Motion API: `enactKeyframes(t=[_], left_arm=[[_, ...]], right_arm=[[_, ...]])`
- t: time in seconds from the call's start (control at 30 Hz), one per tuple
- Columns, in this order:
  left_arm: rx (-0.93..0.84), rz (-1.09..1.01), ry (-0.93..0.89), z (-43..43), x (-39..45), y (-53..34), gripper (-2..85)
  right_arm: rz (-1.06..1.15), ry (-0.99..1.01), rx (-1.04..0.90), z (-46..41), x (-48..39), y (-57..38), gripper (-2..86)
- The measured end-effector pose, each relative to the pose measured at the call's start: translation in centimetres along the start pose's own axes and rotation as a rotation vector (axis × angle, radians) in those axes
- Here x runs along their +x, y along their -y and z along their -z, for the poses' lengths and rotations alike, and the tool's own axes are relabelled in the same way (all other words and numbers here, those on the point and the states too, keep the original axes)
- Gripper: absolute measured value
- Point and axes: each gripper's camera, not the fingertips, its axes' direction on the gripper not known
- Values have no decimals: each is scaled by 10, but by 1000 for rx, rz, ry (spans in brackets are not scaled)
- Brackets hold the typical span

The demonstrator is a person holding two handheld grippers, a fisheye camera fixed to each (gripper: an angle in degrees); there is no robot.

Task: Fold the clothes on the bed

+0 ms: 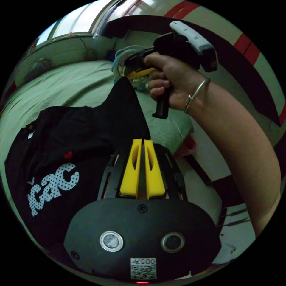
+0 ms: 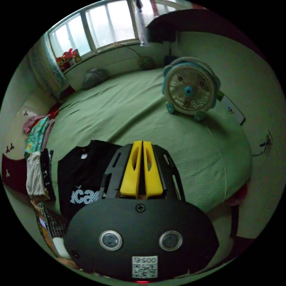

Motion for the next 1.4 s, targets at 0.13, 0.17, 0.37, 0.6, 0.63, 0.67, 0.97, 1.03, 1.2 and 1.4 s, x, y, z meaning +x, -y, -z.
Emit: enactKeyframes(t=[0.13,0.17,0.37,0.6,0.63,0.67,0.97,1.03,1.2,1.4], left_arm=[[24,67,11,40,-43,-35,18],[23,80,11,46,-51,-41,19],[-12,134,62,99,-124,-104,52],[0,199,222,178,-225,-164,54],[5,220,264,190,-243,-175,56],[6,232,281,196,-252,-181,57],[-47,403,367,258,-352,-279,82],[-61,419,354,267,-364,-302,88],[-118,395,348,278,-379,-334,113],[-148,421,386,292,-400,-361,132]], right_arm=[[131,26,-22,-5,-76,-4,-9],[156,39,-40,-13,-97,-8,-9],[141,198,-150,-57,-160,-36,-6],[148,102,-120,-49,-135,-57,25],[145,69,-124,-48,-124,-62,31],[136,39,-130,-48,-113,-69,34],[118,-10,-176,-39,-68,-162,53],[147,-34,-178,-37,-69,-183,58],[147,-33,-192,-32,-74,-222,78],[127,1,-213,-30,-86,-251,83]])
